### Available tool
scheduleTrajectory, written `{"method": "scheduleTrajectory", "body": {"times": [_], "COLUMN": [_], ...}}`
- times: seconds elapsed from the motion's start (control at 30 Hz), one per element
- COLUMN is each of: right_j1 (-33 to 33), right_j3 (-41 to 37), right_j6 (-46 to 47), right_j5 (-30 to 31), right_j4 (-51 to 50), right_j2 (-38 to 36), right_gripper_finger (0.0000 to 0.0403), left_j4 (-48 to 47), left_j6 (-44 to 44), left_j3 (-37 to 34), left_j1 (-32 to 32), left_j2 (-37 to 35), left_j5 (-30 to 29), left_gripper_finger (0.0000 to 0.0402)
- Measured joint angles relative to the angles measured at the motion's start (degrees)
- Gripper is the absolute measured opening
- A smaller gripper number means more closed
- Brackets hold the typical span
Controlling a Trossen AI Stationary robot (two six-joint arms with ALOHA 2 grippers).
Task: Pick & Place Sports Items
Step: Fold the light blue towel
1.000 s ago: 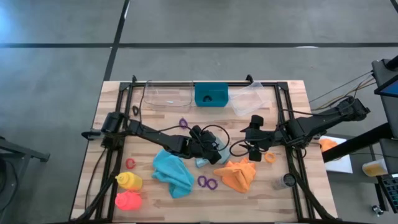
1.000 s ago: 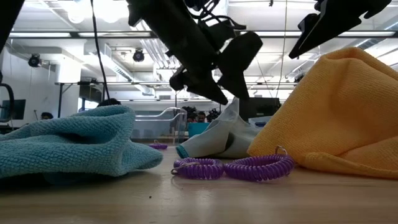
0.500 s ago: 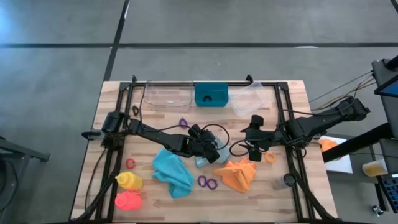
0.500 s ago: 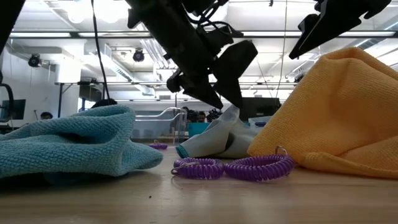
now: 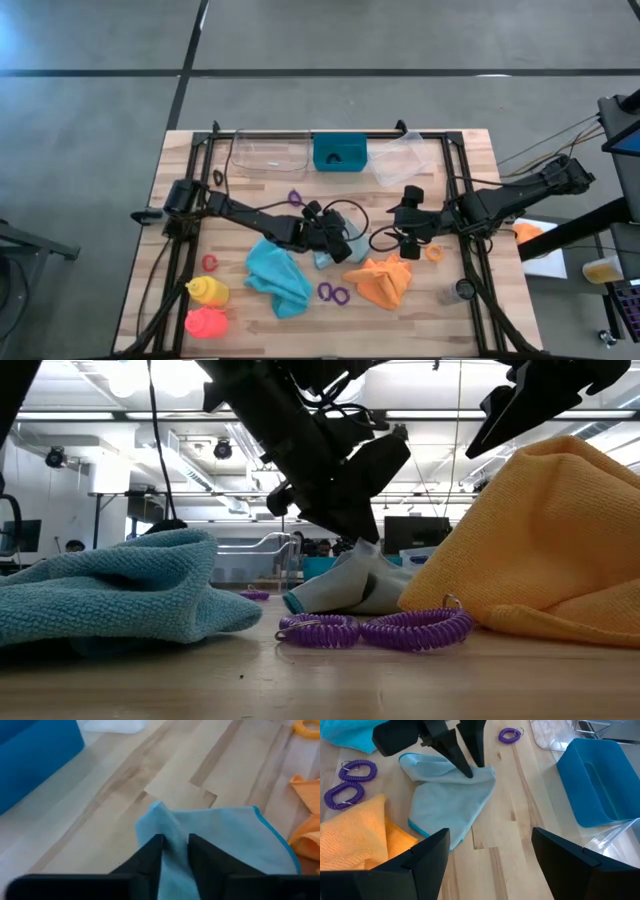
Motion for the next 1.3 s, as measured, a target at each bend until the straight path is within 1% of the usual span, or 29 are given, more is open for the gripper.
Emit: {"method": "scheduleTrajectory", "body": {"times": [0.17,0.2,0.33,0.47,0.7,0.87,1.0,1.13,1.3], "right_j1": [0.0,0.0,0.0,0.0,-0.02,-0.02,-0.02,-0.02,-0.02], "right_j3": [-0.03,-0.09,-0.36,-0.91,-2.13,-2.38,-2.49,-2.67,-2.69], "right_j6": [0.0,0.0,0.0,0.01,0.02,0.0,-0.07,-0.48,-2.44], "right_j5": [0.02,0.03,0.05,0.05,0.03,0.02,0.02,-0.04,-1.27], "right_j4": [0.03,0.02,0.03,0.32,1.02,2.38,3.86,6.41,9.12], "right_j2": [0.0,0.0,0.0,0.02,0.07,0.07,0.07,0.1,1.86], "right_gripper_finger": [0.0283,0.0283,0.0283,0.0283,0.0283,0.0283,0.0283,0.0283,0.0283], "left_j4": [0.06,0.09,0.06,-0.52,-9.15,-12.96,-15.47,-15.89,-15.87], "left_j6": [1.2,1.86,2.68,5.29,9.72,9.95,9.91,9.57,9.49], "left_j3": [0.02,0.0,0.02,0.58,2.05,2.19,2.19,2.19,2.19], "left_j1": [0.02,0.02,0.02,-0.11,-1.24,-1.75,-1.75,-1.6,-1.53], "left_j2": [0.0,0.0,-0.01,-0.89,-7.34,-12.66,-15.86,-18.39,-20.97], "left_j5": [1.5,2.12,2.34,2.5,2.94,3.3,7.81,13.05,13.71], "left_gripper_finger": [0.0018,0.0011,0.0006,0.0004,0.0002,0.0001,0.0001,0.0001,0.0]}}
